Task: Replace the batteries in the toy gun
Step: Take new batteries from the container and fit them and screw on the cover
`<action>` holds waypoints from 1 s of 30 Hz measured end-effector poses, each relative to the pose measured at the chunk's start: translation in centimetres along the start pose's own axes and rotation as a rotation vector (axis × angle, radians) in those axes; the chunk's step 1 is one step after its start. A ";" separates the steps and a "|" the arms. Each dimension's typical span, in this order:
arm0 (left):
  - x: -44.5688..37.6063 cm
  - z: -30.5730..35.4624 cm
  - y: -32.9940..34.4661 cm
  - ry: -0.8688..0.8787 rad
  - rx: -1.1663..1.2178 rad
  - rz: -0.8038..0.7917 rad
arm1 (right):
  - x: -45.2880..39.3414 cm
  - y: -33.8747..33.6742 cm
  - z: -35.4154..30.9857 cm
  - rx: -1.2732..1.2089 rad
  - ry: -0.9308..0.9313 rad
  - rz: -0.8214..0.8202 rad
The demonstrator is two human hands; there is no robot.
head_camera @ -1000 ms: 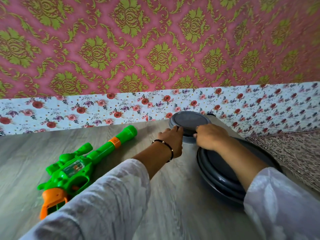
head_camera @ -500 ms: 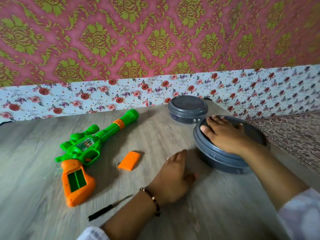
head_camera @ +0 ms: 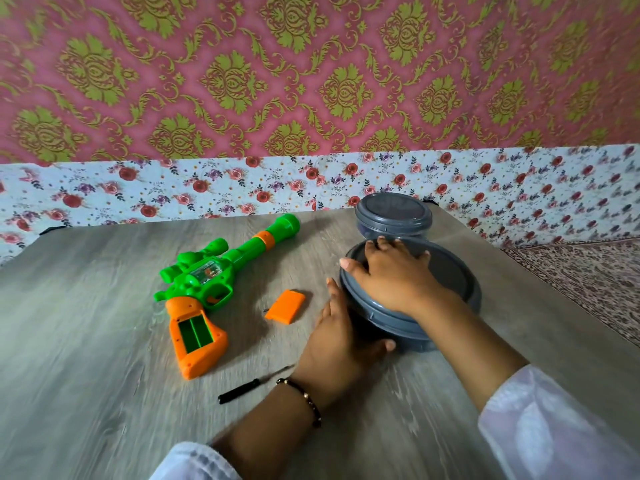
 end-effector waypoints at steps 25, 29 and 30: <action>-0.4 -0.9 -0.5 0.092 0.094 0.154 | 6.7 -0.6 -1.2 0.219 -0.218 0.072; -0.7 -1.0 -0.5 0.087 0.101 0.168 | 7.3 -1.4 -2.4 0.290 -0.306 0.102; -0.6 -0.9 -0.6 0.072 0.108 0.155 | 7.4 -1.6 -2.8 0.320 -0.328 0.090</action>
Point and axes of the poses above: each hand's wrist, its own x-axis away from the middle knuckle, its own y-axis out of the palm, z = x × y, the point moved 2 cm from there along -x, towards the middle knuckle, and after that the axes turned 11 degrees about -z, right-handed, at the moved point
